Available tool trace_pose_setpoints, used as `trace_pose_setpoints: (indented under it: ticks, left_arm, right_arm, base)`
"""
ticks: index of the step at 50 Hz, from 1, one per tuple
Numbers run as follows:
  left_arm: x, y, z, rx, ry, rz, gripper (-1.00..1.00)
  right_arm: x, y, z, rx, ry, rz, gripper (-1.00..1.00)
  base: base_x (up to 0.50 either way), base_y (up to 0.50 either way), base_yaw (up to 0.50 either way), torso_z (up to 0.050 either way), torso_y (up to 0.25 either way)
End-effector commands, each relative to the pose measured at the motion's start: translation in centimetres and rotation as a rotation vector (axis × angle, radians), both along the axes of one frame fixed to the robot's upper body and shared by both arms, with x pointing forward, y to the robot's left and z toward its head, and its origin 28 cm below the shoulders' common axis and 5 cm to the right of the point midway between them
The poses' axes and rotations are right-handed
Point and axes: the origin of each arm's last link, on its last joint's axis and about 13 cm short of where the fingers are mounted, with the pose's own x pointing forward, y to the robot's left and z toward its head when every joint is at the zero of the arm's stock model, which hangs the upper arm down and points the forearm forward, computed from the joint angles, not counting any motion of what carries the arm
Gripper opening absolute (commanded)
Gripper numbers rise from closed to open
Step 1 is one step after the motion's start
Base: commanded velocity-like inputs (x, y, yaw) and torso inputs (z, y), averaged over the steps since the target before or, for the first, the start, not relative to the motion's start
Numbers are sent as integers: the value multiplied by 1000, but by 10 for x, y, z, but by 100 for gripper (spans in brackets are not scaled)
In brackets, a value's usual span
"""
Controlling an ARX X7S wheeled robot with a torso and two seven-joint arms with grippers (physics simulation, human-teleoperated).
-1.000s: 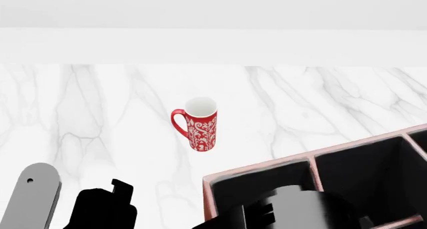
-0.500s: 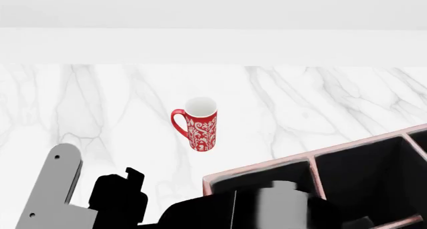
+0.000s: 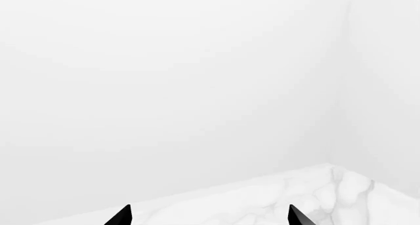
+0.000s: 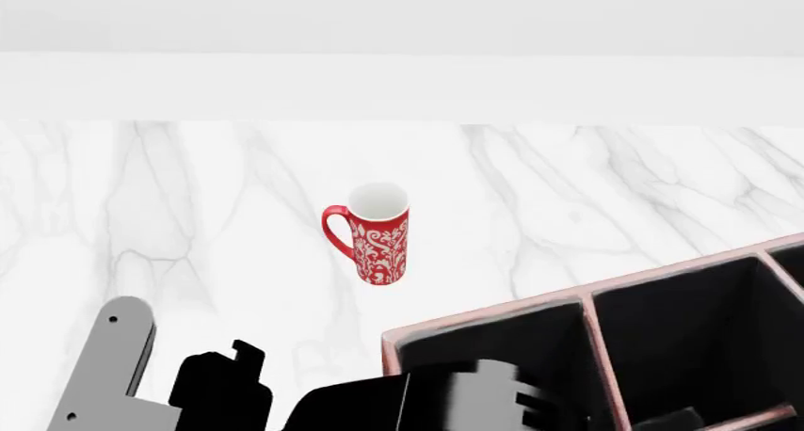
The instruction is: Pick up the book and place it in the right compartment of the caddy.
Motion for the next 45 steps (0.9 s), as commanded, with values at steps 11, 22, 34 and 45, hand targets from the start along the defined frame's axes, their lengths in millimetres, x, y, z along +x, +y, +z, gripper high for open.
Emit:
trace_pose_setpoints:
  ticks: [11, 22, 34, 45]
  left_arm:
    - [2, -1, 0, 5, 1, -10, 100]
    - [-1, -1, 2, 12, -7, -9, 100]
    - [1, -2, 1, 12, -5, -14, 100]
    - [2, -2, 1, 13, -6, -18, 100]
  right_arm:
    - [9, 13, -20, -12, 49, 44, 100]
    - [21, 22, -35, -14, 82, 25, 100]
    - [33, 22, -49, -42, 113, -3, 100]
    - [27, 24, -66, -102, 166, 30, 100]
  base:
    - [0, 0, 0, 0, 0]
    - [0, 0, 0, 0, 0]
    - [0, 0, 0, 0, 0]
    - [0, 0, 0, 0, 0]
